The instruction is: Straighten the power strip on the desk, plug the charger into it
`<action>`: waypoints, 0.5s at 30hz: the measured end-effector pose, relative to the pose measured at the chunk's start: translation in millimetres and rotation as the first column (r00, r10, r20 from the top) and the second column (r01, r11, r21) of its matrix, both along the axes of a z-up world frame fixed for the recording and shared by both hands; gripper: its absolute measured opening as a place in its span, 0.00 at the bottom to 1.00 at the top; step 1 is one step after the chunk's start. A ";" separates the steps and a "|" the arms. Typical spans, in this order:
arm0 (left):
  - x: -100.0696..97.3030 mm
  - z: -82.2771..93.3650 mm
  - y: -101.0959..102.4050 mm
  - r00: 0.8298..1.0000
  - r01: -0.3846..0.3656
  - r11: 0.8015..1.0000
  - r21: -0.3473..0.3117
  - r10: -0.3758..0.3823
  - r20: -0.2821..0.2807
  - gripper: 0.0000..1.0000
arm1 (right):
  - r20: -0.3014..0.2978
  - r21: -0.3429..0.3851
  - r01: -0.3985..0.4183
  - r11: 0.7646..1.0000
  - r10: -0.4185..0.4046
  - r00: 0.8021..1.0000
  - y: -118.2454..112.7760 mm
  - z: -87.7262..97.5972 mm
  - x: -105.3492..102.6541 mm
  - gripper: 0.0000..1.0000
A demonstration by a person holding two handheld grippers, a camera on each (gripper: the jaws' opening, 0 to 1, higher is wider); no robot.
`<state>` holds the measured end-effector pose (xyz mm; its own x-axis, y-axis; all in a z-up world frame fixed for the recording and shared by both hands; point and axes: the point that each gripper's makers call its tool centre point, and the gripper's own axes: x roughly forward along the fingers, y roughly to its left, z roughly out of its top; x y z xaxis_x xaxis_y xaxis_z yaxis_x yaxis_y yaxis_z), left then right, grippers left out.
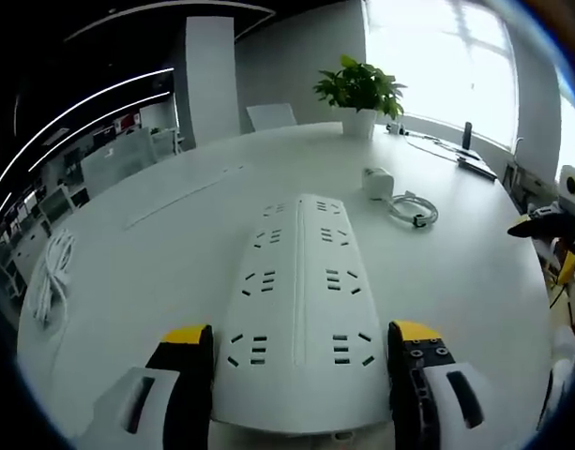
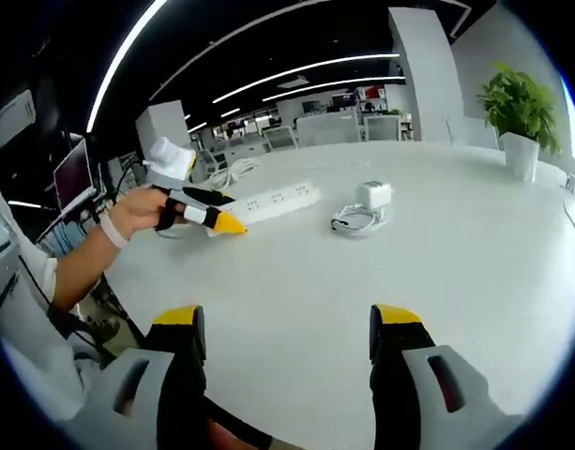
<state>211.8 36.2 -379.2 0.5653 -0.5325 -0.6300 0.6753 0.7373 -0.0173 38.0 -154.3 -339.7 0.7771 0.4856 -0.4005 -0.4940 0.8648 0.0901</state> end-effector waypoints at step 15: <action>-0.1 -0.4 0.2 0.999 0.002 1.000 0.021 -0.001 -0.033 0.76 | 0.008 -0.216 -0.445 0.869 0.457 0.889 52.2 50.1 70.8 0.64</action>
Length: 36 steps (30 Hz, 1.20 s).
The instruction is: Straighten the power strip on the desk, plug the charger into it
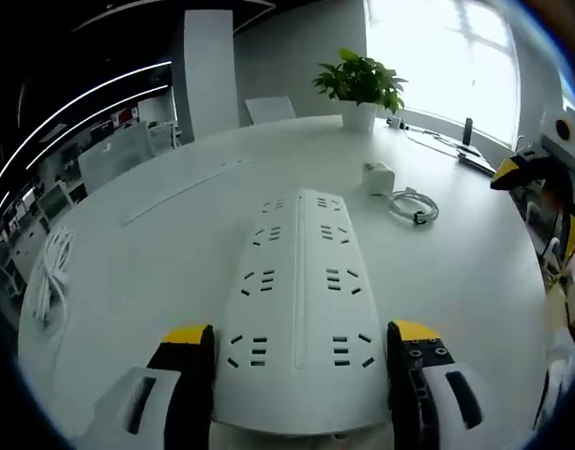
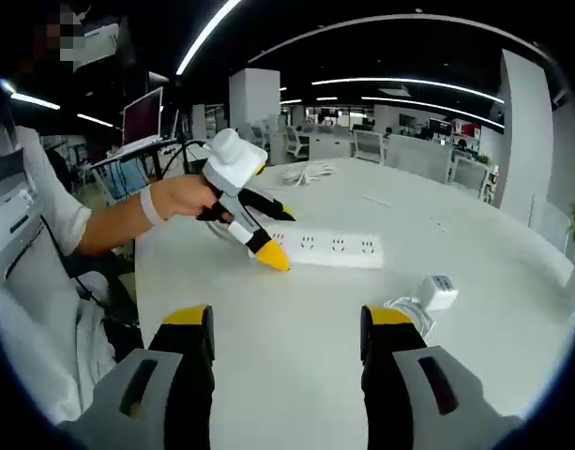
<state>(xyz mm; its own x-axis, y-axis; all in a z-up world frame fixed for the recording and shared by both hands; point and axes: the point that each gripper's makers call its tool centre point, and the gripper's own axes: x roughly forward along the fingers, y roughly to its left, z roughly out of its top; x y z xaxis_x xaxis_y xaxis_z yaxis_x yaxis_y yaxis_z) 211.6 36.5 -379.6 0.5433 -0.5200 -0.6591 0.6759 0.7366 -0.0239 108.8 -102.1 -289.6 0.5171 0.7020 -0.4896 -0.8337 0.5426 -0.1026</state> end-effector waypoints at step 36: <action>-9.4 0.0 0.6 1.000 0.008 1.000 -0.010 -0.008 0.005 0.76 | -0.284 -0.788 -0.557 0.262 0.647 0.707 79.5 -81.9 174.2 0.73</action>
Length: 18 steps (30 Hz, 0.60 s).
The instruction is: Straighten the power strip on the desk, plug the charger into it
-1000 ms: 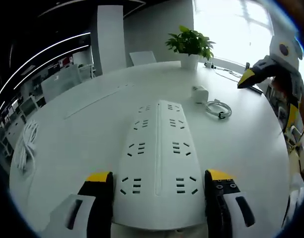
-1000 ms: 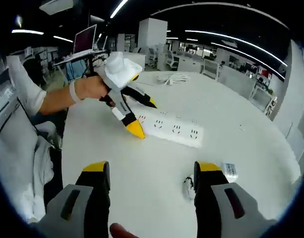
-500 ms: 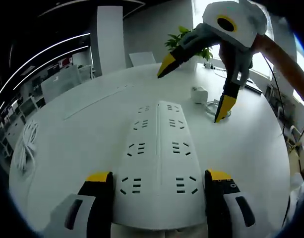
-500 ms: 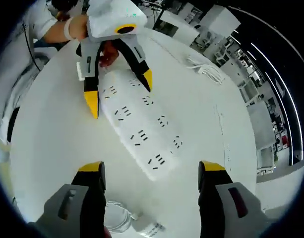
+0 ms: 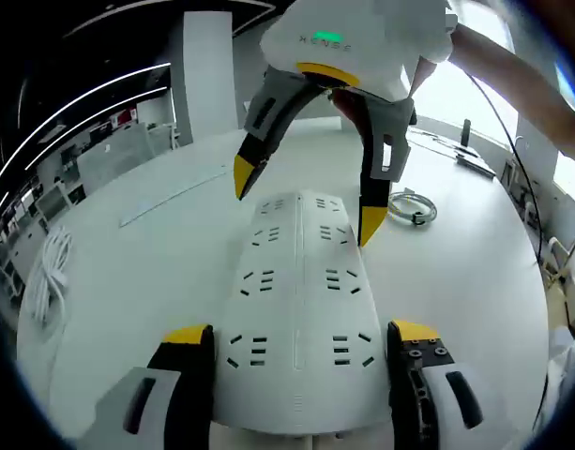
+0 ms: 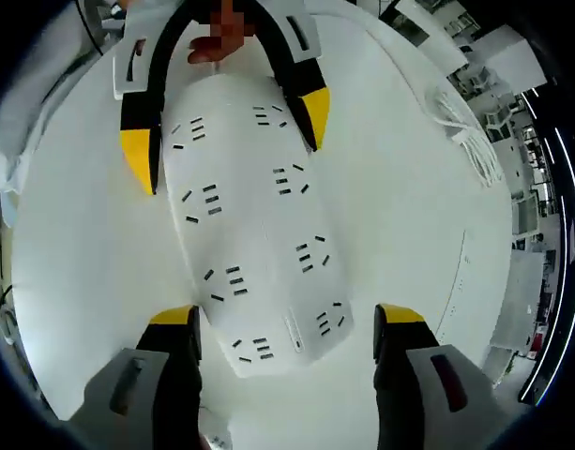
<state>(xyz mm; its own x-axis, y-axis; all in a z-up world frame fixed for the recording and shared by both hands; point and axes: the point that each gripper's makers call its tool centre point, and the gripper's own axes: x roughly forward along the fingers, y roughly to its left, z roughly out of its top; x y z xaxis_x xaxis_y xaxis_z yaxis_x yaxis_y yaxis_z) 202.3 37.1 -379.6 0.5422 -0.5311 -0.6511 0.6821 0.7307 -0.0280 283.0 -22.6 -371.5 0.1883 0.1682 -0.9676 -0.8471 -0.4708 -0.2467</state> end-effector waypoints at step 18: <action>1.4 0.7 0.1 1.000 -0.004 1.000 0.003 0.004 -0.003 0.76 | -0.116 -0.070 -0.074 0.995 0.065 0.991 -1.6 -8.0 -8.9 0.63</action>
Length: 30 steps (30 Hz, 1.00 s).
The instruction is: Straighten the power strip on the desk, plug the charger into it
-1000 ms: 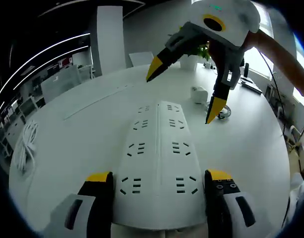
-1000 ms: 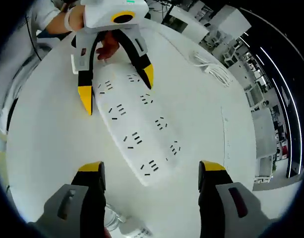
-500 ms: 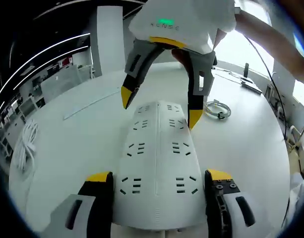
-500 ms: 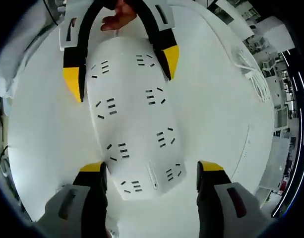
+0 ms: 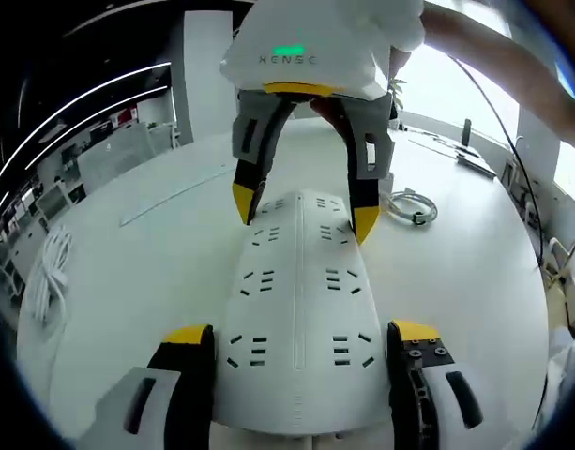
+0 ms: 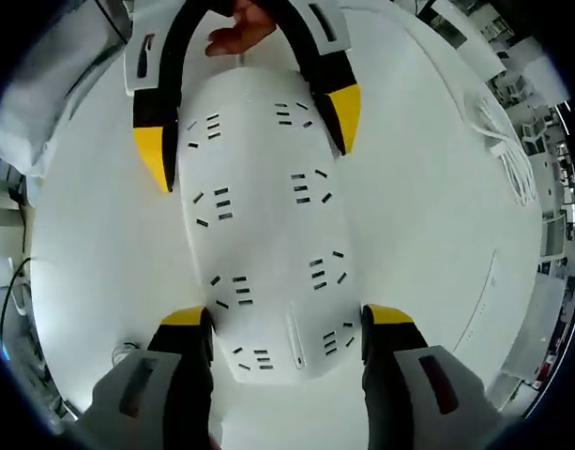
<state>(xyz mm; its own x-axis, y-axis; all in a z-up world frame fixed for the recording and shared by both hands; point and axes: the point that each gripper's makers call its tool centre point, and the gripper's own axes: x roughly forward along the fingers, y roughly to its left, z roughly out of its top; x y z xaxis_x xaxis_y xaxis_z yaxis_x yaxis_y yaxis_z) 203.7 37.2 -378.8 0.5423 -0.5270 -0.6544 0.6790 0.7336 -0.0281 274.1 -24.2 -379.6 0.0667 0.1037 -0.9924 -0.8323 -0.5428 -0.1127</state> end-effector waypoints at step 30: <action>-14.6 -3.4 -5.6 0.954 0.289 0.954 0.083 -0.280 -0.105 0.74 | -0.024 0.036 0.270 0.962 -0.270 0.963 -18.9 -0.2 -33.6 0.62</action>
<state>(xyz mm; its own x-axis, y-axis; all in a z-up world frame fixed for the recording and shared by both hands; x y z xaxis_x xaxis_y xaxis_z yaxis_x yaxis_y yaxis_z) 189.1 31.6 -382.2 0.3152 -0.5828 -0.7490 0.8578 0.5126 -0.0379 240.5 -43.1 -379.8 0.0793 0.1229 -0.9892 -0.9494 -0.2931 -0.1126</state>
